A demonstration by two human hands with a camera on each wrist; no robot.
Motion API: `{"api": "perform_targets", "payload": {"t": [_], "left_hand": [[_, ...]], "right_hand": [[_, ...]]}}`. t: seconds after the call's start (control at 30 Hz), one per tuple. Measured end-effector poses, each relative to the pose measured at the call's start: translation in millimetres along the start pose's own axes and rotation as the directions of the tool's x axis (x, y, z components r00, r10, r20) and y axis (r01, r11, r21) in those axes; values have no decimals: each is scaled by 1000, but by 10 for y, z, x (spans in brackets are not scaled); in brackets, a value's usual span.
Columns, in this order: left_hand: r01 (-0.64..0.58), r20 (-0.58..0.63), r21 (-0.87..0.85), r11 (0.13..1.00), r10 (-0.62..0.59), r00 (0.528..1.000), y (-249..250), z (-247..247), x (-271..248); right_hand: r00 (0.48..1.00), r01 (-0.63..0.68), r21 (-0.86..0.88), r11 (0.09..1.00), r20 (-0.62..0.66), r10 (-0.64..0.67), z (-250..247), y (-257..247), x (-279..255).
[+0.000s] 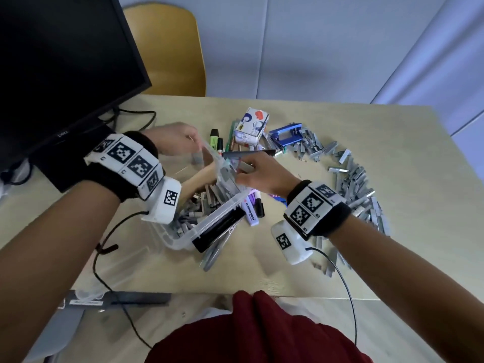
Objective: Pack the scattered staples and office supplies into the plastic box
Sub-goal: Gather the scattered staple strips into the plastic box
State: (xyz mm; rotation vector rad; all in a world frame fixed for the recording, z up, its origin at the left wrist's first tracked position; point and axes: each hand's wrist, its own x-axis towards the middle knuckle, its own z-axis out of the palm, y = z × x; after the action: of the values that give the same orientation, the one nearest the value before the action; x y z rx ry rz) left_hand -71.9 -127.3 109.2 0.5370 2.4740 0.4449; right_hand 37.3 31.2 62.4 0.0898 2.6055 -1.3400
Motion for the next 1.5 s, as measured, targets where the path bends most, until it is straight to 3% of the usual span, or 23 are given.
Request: {"api": "perform_targets", "payload": {"t": [0.07, 0.13, 0.23, 0.33, 0.57, 0.67, 0.87, 1.03, 1.17, 1.23, 1.33, 1.4, 1.5], "left_hand": [[63, -150, -13, 998, -64, 987, -83, -139, 117], [137, -183, -4, 991, -136, 974, -123, -237, 213], [203, -117, 99, 974, -191, 975, -141, -241, 320], [229, -67, 235, 945, -219, 973, -211, -151, 393], [224, -47, 188, 956, -219, 975, -376, -78, 430], [229, -46, 170, 959, -224, 974, -358, -88, 426], [189, -121, 37, 981, -184, 976, -142, -21, 348], [-58, -128, -196, 979, 33, 991, 465, 84, 279], [-254, -180, -300, 920, 207, 962, 1095, 328, 212], [-311, -167, -268, 912, 274, 947, 1331, 530, 185], [-350, -63, -207, 914, 344, 937, 1542, 916, 161], [-354, 17, -149, 923, 360, 933, 1605, 1193, 168], [-299, 78, -89, 950, 306, 949, 1625, 1582, 225]], "right_hand": [[998, 46, -76, 996, 40, -43, 83, -96, 74], [990, 121, -161, 979, 88, -108, 187, -202, 155], [971, 193, -306, 932, 193, -138, 404, -309, 266], [958, 203, -338, 919, 263, -116, 613, -312, 314], [952, 187, -340, 921, 296, -84, 778, -164, 313], [964, 220, -249, 943, 206, -170, 754, -153, 307], [956, 262, -31, 965, -131, -264, 585, -33, 170], [863, 145, 127, 981, -501, -63, 26, 411, -178], [813, -53, 104, 993, -572, 104, -410, 930, -560], [804, -153, 60, 986, -573, 159, -568, 1175, -756], [842, -271, -101, 957, -507, 185, -685, 1479, -1002], [901, -252, -206, 946, -407, 151, -711, 1659, -1125], [980, -172, -362, 916, -158, 121, -698, 1863, -1227]]}}
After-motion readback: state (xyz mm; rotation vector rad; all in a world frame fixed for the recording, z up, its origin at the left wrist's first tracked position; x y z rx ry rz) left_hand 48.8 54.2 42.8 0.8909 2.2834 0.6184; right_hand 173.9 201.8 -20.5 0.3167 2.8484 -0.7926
